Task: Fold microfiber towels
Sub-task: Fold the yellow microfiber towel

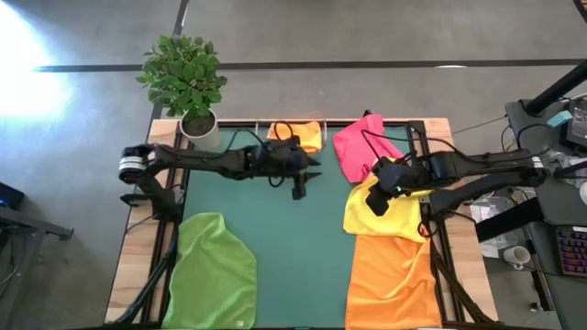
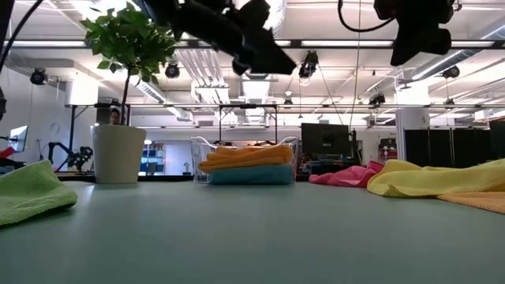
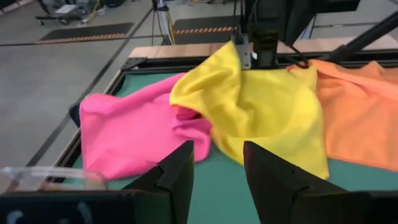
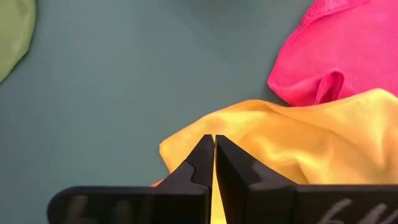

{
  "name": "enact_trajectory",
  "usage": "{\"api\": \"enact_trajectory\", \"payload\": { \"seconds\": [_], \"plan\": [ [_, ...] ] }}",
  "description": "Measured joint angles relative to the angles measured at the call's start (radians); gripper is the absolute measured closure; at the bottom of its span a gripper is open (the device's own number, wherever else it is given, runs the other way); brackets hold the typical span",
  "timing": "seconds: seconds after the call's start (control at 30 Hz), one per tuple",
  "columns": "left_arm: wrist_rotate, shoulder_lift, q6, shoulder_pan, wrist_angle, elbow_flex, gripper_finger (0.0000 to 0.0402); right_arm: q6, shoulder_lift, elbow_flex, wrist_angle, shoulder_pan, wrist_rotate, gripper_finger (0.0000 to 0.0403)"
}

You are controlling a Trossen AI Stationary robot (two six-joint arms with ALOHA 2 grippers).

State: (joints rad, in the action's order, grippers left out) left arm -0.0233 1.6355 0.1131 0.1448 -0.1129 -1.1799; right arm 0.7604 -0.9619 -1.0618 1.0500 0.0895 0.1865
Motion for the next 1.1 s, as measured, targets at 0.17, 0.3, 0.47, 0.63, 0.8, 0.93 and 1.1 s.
{"api": "enact_trajectory", "payload": {
  "seconds": [0.17,0.3,0.47,0.63,0.8,0.93,1.1],
  "plan": [
    [-0.042,0.046,0.0,-0.058,-0.01,-0.066,0.0266,-0.028,0.007,0.0,0.0,0.0,0.033,0.0394],
    [-0.042,0.105,0.0,-0.09,-0.021,-0.1,0.0265,-0.057,0.007,0.0,0.0,0.0,0.051,0.0394],
    [-0.044,0.2,0.018,-0.123,-0.044,-0.107,0.0265,-0.066,0.003,0.0,0.0,0.0,0.051,0.0394],
    [-0.043,0.281,0.107,-0.171,-0.04,-0.123,0.0265,-0.066,0.003,0.0,0.0,0.0,0.051,0.0394],
    [-0.042,0.356,0.13,-0.213,-0.046,-0.193,0.0265,-0.065,0.003,0.002,-0.005,0.0,0.051,0.0394],
    [-0.144,0.398,0.146,-0.224,-0.015,-0.261,0.0265,-0.065,0.003,0.005,-0.008,0.0,0.051,0.0394],
    [-0.198,0.409,0.186,-0.22,0.022,-0.341,0.0265,-0.064,0.002,0.019,-0.009,0.0,0.051,0.0394]
  ]
}}
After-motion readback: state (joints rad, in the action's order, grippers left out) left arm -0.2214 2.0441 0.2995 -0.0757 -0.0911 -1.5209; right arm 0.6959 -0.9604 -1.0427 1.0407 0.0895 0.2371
